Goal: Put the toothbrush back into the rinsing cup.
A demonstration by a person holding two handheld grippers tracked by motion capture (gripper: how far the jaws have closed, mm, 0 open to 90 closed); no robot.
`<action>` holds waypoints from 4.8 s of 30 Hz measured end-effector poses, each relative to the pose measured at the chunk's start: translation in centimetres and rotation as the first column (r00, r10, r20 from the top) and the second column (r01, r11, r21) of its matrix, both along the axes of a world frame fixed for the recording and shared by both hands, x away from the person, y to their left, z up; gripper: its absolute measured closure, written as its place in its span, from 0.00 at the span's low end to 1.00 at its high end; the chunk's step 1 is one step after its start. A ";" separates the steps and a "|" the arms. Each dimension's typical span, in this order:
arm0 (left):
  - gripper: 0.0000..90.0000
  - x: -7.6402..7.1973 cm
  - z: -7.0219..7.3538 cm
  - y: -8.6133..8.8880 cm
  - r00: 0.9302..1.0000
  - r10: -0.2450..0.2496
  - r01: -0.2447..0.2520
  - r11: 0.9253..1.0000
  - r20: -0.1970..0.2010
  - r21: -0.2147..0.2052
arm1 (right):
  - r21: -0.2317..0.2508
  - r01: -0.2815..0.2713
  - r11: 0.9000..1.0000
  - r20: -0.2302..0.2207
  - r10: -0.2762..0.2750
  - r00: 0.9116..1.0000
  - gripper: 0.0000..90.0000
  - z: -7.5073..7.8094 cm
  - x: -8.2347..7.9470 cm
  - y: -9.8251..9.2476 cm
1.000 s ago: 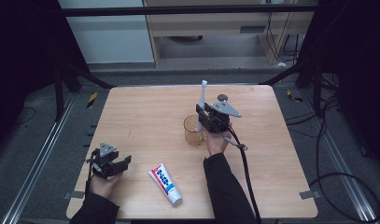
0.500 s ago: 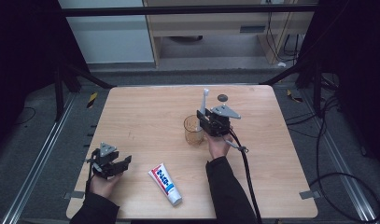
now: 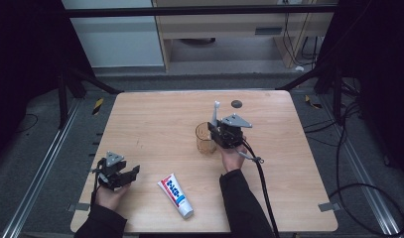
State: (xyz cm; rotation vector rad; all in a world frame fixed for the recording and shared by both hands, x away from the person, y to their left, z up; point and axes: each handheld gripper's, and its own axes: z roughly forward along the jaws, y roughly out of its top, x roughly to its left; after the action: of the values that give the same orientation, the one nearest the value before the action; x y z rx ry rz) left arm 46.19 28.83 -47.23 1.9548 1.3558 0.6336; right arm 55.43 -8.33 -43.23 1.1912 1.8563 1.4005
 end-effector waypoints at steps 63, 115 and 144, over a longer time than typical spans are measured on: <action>0.87 -0.7 0.4 -0.9 0.992 -0.126 0.124 0.991 -0.027 -0.055 | -0.123 0.012 0.992 0.003 -0.012 1.000 0.25 3.7 -6.5 -4.8; 0.99 -1.1 -1.4 -7.3 0.938 -0.295 0.295 0.955 -0.185 -0.023 | -0.224 0.052 0.973 -0.128 -0.082 0.988 0.26 -2.0 -11.1 -14.2; 0.99 0.9 -1.4 -11.6 0.921 -0.344 0.348 0.937 -0.186 -0.008 | -0.258 0.031 0.966 -0.158 -0.073 0.985 0.27 -3.8 -12.0 -15.6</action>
State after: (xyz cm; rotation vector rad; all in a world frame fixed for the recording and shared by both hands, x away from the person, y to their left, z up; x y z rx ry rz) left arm 47.05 17.27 -48.62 2.2481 1.0671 0.3069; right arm 43.46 -23.92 -47.07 1.2454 2.0309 1.0221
